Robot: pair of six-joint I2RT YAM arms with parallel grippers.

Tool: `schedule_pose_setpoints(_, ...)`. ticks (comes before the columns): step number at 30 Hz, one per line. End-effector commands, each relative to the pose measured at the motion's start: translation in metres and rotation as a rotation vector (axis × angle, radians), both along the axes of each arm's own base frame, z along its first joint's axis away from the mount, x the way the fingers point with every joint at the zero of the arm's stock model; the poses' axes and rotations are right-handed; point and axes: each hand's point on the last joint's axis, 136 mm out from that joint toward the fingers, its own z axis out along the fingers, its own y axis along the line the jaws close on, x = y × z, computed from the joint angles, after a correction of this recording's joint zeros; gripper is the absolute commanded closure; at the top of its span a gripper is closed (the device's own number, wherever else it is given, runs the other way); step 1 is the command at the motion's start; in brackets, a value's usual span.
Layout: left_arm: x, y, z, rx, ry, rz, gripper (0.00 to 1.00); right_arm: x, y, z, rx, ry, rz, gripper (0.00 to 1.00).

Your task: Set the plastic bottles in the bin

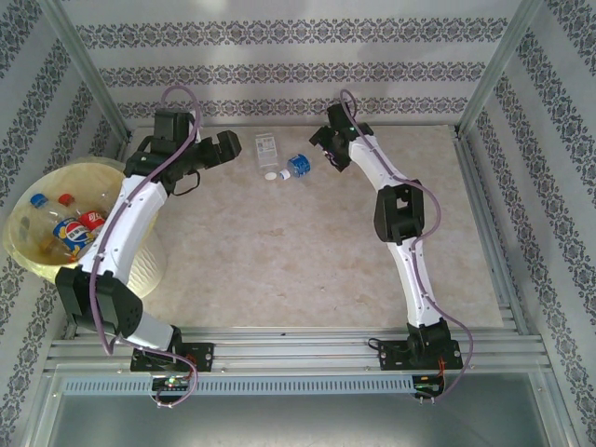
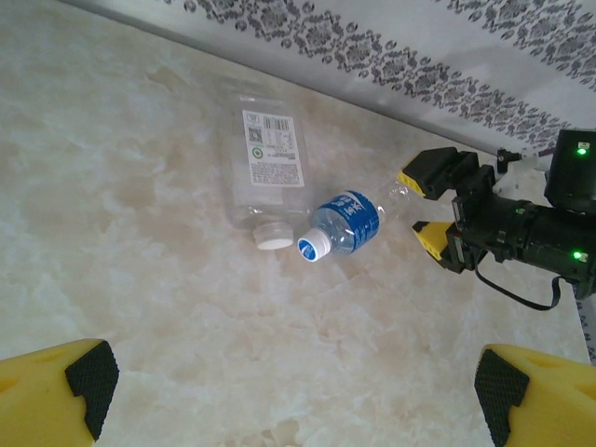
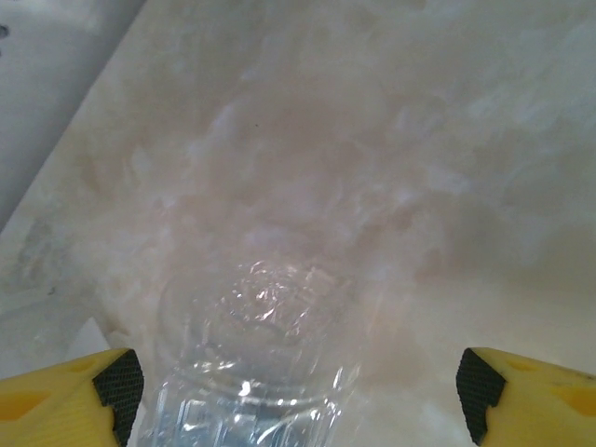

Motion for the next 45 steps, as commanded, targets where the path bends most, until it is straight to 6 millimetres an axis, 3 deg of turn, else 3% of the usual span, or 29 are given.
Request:
schedule_pose_setpoints(1, 0.012, -0.015, 0.008, -0.039, -0.04, -0.035, 0.0, -0.004, 0.015, -0.006, 0.016, 0.023, -0.002, 0.13)
schedule_pose_setpoints(8, 0.039, -0.051, -0.024, -0.058, -0.021, -0.165, 0.0, -0.006, 0.036, -0.018, 0.057, 0.036, 0.04, 0.17)
schedule_pose_setpoints(12, 0.048, -0.073, -0.044, 0.024, -0.022, -0.258, 0.0, -0.014, 0.048, -0.013, 0.077, 0.043, 0.092, 0.23)
schedule_pose_setpoints(18, 0.045, -0.105, -0.078, 0.153, -0.034, -0.408, 0.0, -0.035, 0.041, 0.002, 0.042, -0.015, 0.115, 0.37)
schedule_pose_setpoints(22, 0.038, -0.126, -0.098, 0.198, -0.037, -0.487, 0.0, -0.06, 0.035, 0.004, 0.048, -0.01, 0.131, 0.38)
schedule_pose_setpoints(30, 0.017, -0.174, -0.153, 0.275, 0.048, -0.621, 0.0, -0.128, 0.038, -0.005, 0.136, 0.048, 0.15, 0.36)
schedule_pose_setpoints(34, 0.002, -0.182, -0.169, 0.283, 0.062, -0.666, 0.0, -0.149, 0.035, 0.002, 0.156, 0.03, 0.156, 0.28)
schedule_pose_setpoints(40, -0.012, -0.191, -0.186, 0.336, 0.064, -0.727, 0.0, -0.147, 0.019, 0.031, 0.24, -0.044, 0.103, 0.14)
schedule_pose_setpoints(45, -0.006, -0.191, -0.203, 0.469, 0.066, -0.754, 0.0, -0.142, -0.006, 0.052, 0.263, -0.09, 0.057, 0.03)
